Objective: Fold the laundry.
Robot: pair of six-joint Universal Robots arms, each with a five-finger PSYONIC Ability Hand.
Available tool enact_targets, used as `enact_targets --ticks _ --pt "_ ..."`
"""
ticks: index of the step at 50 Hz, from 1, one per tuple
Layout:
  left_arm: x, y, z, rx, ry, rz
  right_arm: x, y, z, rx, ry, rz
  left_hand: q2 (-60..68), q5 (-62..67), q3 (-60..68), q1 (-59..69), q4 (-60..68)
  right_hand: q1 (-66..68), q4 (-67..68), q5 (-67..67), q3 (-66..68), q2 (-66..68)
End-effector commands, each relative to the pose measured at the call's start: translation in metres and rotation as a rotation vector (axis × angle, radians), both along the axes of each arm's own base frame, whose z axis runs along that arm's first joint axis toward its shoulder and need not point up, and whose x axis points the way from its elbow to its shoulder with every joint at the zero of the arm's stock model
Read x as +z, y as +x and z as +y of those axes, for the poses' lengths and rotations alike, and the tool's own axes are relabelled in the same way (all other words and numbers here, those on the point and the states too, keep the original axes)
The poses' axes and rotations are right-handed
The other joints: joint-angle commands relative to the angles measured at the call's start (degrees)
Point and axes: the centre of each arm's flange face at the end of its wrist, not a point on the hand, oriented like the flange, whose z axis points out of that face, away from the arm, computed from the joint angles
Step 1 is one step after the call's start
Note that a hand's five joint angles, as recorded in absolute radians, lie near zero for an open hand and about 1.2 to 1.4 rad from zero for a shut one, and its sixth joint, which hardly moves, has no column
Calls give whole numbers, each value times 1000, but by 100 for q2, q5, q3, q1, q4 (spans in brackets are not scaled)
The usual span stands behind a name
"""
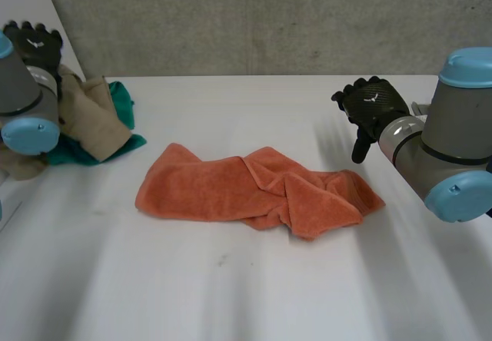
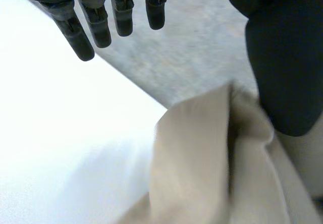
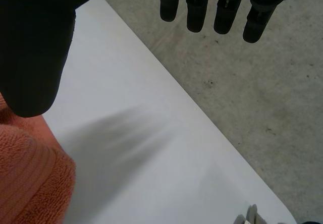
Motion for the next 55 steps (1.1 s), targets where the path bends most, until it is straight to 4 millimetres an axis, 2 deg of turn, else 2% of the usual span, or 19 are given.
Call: enact_targets --ticks 1,6,9,10,14,18,25,30,32,33,35,40,42,44,47,48,51,52,55 --pt "10 -30 49 -117 101 -12 7 0 4 12 4 -6 -191 -310 -214 -82 -158 -243 -184 -279 -179 -171" --pt "16 -53 100 -232 195 -23 10 -1 16 22 74 14 -191 -310 -214 -82 -158 -243 -184 -279 -179 -171" --pt "9 -71 138 -335 289 -34 10 -3 27 30 151 38 -191 -310 -214 -82 -158 646 706 611 711 718" --pt "2 -80 156 -387 337 -38 10 -3 29 32 169 43 -191 -310 -214 -82 -158 815 874 779 879 887" --pt "-22 -95 189 -480 465 -42 1 -3 46 70 306 63 -191 -310 -214 -82 -158 1939 1999 1903 2003 2011" --pt "-47 -108 209 -537 555 -62 -14 -3 55 77 408 37 -191 -310 -214 -82 -158 2396 2456 2360 2460 2468" --pt "-88 -117 204 -535 602 -110 -38 -4 54 33 456 -43 -191 -310 -214 -82 -158 2935 2995 2899 2999 3007" --pt "-105 -121 200 -531 612 -171 -55 -2 54 33 437 -58 1072 952 1048 1181 1104 3640 3700 3604 3704 3712" --pt "-104 -122 199 -531 597 -190 -56 -1 55 37 426 -58 2496 2377 2473 2605 2529 5131 5191 5096 5196 5203" --pt "-100 -123 197 -524 580 -204 -54 1 55 39 410 -56 4703 4583 4679 4812 4736 6740 6800 6705 6805 6812" --pt "-93 -123 195 -519 557 -207 -51 1 54 35 396 -56 6798 6679 6775 6907 6831 6757 6816 6721 6821 6829" --pt "-50 -121 195 -498 462 -171 -21 -2 49 8 294 -81 6809 6690 6786 6918 6842 6757 6816 6721 6821 6829" --pt "-25 -117 200 -494 422 -137 14 -6 52 15 199 -90 6809 6690 6786 6918 6842 6757 6816 6721 6821 6829" --pt "-6 -114 205 -492 399 -108 33 -12 53 15 146 -83 6809 6690 6786 6918 6842 6757 6816 6721 6821 6829" --pt "45 -103 220 -489 316 -33 73 -26 56 9 36 -72 6809 6690 6786 6918 6842 6757 6816 6721 6821 6829" --pt "74 -95 230 -489 262 10 96 -33 59 14 -25 -69 6809 6690 6786 6918 6842 6757 6816 6721 6821 6829" --pt "114 -85 246 -495 175 65 130 -41 64 24 -116 -88 6809 6690 6786 6918 6842 6757 6816 6721 6821 6829" --pt "138 -79 257 -512 119 99 151 -46 68 33 -169 -110 6809 6690 6786 6918 6842 6757 6816 6721 6821 6829" --pt "170 -71 278 -560 37 146 180 -52 76 51 -230 -162 6809 6690 6786 6918 6842 6757 6816 6721 6821 6829"
